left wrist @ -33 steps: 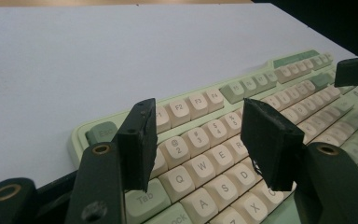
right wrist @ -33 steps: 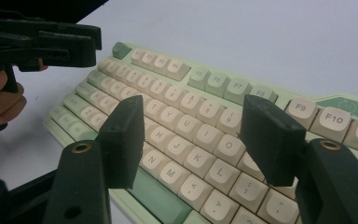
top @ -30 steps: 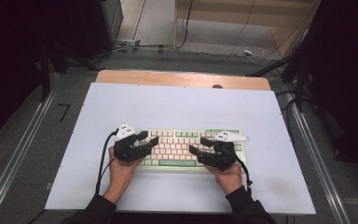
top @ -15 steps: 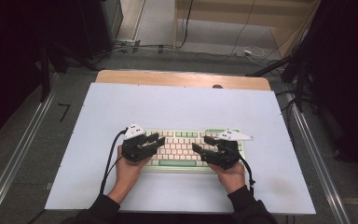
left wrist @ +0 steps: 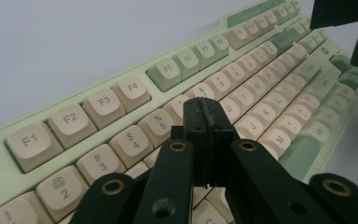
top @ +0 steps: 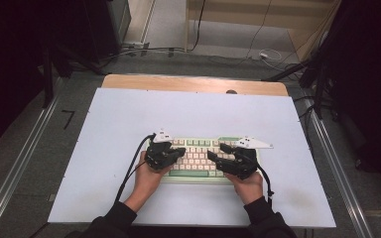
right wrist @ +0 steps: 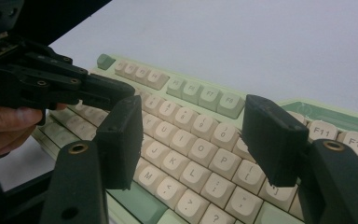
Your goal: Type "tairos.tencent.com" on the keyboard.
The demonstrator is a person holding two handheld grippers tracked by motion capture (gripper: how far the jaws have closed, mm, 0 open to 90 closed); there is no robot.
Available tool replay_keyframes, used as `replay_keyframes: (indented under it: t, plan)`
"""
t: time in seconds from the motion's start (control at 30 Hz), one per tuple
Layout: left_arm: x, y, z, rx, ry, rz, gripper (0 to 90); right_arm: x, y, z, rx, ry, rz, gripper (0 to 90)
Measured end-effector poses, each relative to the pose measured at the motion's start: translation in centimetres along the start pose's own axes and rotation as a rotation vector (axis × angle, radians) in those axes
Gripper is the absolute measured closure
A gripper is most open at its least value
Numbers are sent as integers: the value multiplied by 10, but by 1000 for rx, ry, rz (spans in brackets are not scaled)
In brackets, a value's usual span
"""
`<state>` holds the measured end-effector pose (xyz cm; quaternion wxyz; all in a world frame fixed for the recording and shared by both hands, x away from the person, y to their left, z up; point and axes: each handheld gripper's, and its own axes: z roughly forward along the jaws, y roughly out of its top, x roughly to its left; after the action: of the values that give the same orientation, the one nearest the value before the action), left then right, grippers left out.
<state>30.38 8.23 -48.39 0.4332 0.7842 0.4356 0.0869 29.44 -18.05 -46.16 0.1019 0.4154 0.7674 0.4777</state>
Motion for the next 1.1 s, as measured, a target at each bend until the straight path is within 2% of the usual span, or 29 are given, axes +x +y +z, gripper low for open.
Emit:
replay_keyframes:
  t: [0.23,0.3,0.33,0.4,0.47,0.5,0.67,0.77,0.87,1.1]
  plan:
    - [0,1,6,34,9,5,900,-1,0,-1,-1,2,-1,368]
    - [0,1,7,66,8,6,900,-1,0,-1,0,2,-1,368]
    - [0,1,8,72,-4,4,900,-1,0,-1,1,2,-1,369]
    - [-1,2,7,68,6,10,900,0,0,-1,4,2,-3,369]
    - [-1,3,3,37,2,1,900,0,0,-1,2,1,-3,369]
    - [0,4,0,16,1,-2,851,0,0,-1,2,0,-1,369]
    - [2,7,-19,-93,16,-24,506,-2,0,-2,0,-2,2,369]
    - [5,4,-30,-135,38,-28,449,-3,0,-3,-1,-5,7,368]
    - [10,-3,-37,-158,61,-40,405,-3,-1,-4,3,-9,9,367]
    - [21,-16,-52,-190,82,-63,401,-3,-2,-6,4,-16,0,395]
